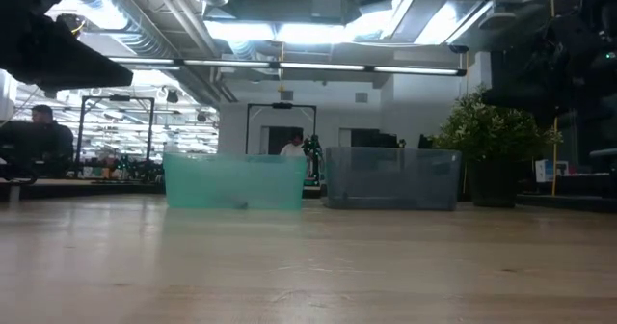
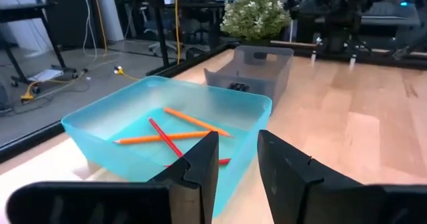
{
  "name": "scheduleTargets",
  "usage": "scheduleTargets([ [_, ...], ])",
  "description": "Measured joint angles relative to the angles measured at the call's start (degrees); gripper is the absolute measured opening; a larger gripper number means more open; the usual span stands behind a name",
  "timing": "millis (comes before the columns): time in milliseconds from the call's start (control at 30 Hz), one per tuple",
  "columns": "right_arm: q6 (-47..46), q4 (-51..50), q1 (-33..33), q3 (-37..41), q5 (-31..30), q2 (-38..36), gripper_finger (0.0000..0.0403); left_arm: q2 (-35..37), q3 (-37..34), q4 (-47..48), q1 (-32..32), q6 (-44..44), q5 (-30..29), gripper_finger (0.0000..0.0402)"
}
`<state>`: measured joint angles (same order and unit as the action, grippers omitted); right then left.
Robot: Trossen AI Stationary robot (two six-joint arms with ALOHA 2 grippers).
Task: Sort pens & pencils
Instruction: Return to Home Position
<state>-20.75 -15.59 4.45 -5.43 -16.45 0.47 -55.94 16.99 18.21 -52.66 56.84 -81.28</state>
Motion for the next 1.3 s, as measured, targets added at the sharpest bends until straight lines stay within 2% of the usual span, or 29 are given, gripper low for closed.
scheduleTargets([
  [267, 0.00, -0.01, 0.00, -0.02, 0.00, 0.00, 0.0036, -0.17, -1.51, -2.41, 0.43, 1.38, 2.99, 0.0093],
  [333, 0.00, -0.01, 0.00, -0.02, 0.00, 0.00, 0.0036, -0.61, -5.07, -8.40, 0.74, 1.17, 4.05, 0.0089],
  [433, 0.02, -0.02, 0.00, -0.03, 0.00, 0.02, 0.0036, 3.35, -14.97, -26.46, 2.30, -6.07, 6.95, 0.0081],
  [533, 0.00, 0.01, 0.00, -0.08, 0.04, 0.10, 0.0036, 9.42, -15.99, -29.50, 8.08, -13.44, 14.88, 0.0073],
  [600, 0.02, -0.12, 0.00, -0.13, 0.05, 0.13, 0.0036, 11.18, -15.93, -33.80, 13.87, -22.35, 20.87, 0.0071],
  [667, 0.07, -0.15, 0.00, -0.13, 0.11, 0.13, 0.0036, 13.35, -16.29, -39.99, 20.40, -32.26, 28.64, 0.0071],
  [733, 0.11, -0.12, 0.00, -0.13, 0.37, 0.13, 0.0036, 15.14, -16.49, -43.21, 26.92, -37.83, 36.48, 0.0073],
  [833, 0.08, -0.16, 0.00, -0.13, 0.54, 0.13, 0.0036, 17.71, -16.57, -42.14, 34.38, -40.78, 46.17, 0.0073],
  [900, 0.13, -0.12, 0.00, -0.13, 0.55, 0.13, 0.0036, 20.45, -16.57, -41.08, 36.95, -42.54, 50.17, 0.0071],
  [1133, 0.08, -0.14, 0.00, -0.13, 0.55, 0.13, 0.0036, 34.35, -16.57, -29.22, 38.02, -47.62, 51.25, 0.0070],
  [1300, 0.10, -0.12, 0.00, -0.13, 0.57, 0.13, 0.0036, 45.43, -16.57, -22.02, 41.45, -50.66, 53.57, 0.0070],
])
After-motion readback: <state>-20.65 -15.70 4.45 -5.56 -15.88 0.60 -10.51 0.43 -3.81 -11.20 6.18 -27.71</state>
